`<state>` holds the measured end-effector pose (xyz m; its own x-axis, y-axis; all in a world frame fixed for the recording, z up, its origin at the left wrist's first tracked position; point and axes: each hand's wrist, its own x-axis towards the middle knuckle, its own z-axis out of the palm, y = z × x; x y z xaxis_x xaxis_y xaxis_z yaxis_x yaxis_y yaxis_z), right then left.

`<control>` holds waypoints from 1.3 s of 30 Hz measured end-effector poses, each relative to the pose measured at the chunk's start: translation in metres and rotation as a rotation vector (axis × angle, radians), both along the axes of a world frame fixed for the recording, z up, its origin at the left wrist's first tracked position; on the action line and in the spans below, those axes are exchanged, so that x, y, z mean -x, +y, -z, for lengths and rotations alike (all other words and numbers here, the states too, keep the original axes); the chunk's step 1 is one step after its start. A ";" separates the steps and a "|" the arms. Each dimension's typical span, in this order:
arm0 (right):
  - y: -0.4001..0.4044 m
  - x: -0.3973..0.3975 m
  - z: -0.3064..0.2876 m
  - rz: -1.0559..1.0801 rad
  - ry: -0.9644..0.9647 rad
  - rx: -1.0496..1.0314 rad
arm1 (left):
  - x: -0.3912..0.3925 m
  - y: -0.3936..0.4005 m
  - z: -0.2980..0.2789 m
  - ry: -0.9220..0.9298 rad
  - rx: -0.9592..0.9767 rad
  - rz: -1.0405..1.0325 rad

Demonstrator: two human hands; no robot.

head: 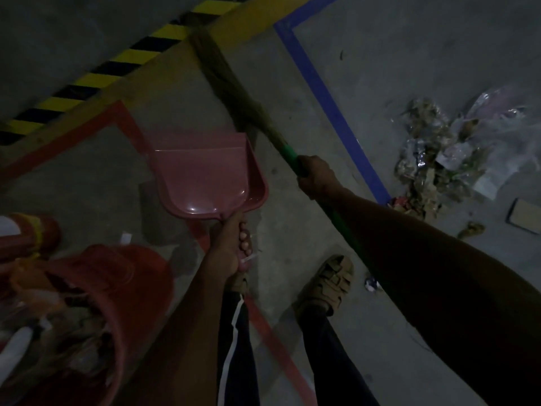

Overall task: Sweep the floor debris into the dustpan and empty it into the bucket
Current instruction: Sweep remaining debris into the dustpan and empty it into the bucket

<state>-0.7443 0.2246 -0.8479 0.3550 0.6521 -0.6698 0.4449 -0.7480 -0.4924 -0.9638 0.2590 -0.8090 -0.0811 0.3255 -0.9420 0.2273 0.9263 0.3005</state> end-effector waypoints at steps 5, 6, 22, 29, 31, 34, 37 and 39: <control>-0.034 -0.028 -0.004 0.213 0.043 0.011 | -0.005 -0.012 0.002 0.019 0.013 0.048; -0.043 -0.033 -0.005 0.257 0.038 0.011 | -0.007 -0.013 0.002 0.012 0.021 0.053; -0.120 0.012 0.000 -0.087 -0.085 -0.352 | 0.038 0.014 -0.039 -0.012 -0.168 -0.189; -0.059 0.102 0.014 -0.539 0.127 -0.219 | 0.116 0.056 -0.054 -0.005 -0.196 -0.225; -0.036 0.131 0.013 -0.643 0.136 -0.198 | 0.138 0.065 -0.057 -0.054 -0.219 -0.265; 0.000 0.176 0.003 -0.771 0.118 -0.143 | 0.170 0.081 -0.063 -0.038 -0.265 -0.286; 0.034 0.216 -0.006 -0.825 0.056 -0.018 | 0.200 0.098 -0.067 -0.042 -0.283 -0.289; 0.051 0.232 -0.010 -0.820 -0.019 0.057 | 0.219 0.105 -0.066 -0.015 -0.290 -0.320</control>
<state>-0.9766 0.2759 -0.8381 -0.2083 0.6742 -0.7086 0.8688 -0.2052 -0.4506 -1.1826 0.3640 -0.7427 -0.2084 0.5373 -0.8172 -0.0641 0.8263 0.5596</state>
